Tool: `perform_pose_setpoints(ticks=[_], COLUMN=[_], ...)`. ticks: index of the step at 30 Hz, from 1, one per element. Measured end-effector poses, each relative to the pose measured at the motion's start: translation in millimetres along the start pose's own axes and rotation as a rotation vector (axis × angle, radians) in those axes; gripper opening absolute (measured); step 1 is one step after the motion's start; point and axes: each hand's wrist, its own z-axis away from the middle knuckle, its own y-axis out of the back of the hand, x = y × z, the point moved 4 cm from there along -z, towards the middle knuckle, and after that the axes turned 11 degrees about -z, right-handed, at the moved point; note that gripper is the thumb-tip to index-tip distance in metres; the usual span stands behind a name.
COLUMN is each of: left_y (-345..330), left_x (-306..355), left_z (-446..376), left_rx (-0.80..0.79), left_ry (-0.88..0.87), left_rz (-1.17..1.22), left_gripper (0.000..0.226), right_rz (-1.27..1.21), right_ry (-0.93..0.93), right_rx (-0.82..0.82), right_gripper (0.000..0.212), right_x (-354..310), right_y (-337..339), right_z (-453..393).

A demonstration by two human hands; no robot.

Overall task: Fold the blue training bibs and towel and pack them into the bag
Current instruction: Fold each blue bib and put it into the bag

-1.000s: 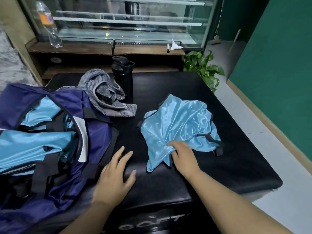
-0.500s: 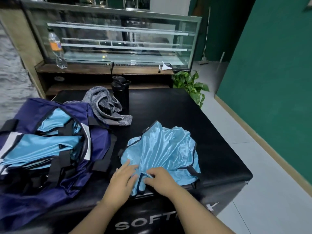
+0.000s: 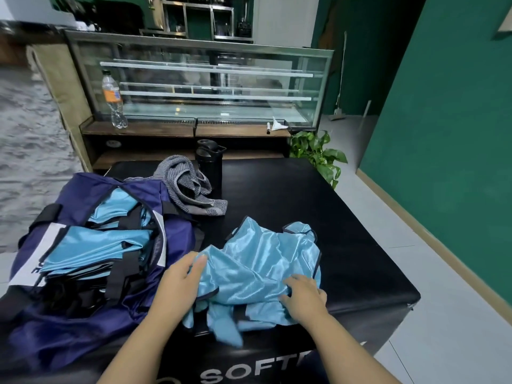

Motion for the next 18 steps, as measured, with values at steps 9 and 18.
perform_pose_setpoints(ticks=[9,18], left_y=[23.4,38.8], left_x=[8.5,7.3], left_z=[-1.7,-5.9], left_rx=[0.222,0.365], left_ry=[0.116,0.25], left_rz=[0.091,0.368], left_gripper=[0.028,0.009], right_rz=[-0.612,-0.783], right_ry=[0.042,0.128], right_rx=[0.25,0.28], right_gripper=[0.011,0.033], right_x=[-21.3,-51.3], right_y=[26.1,65.3], right_z=[2.1,2.3])
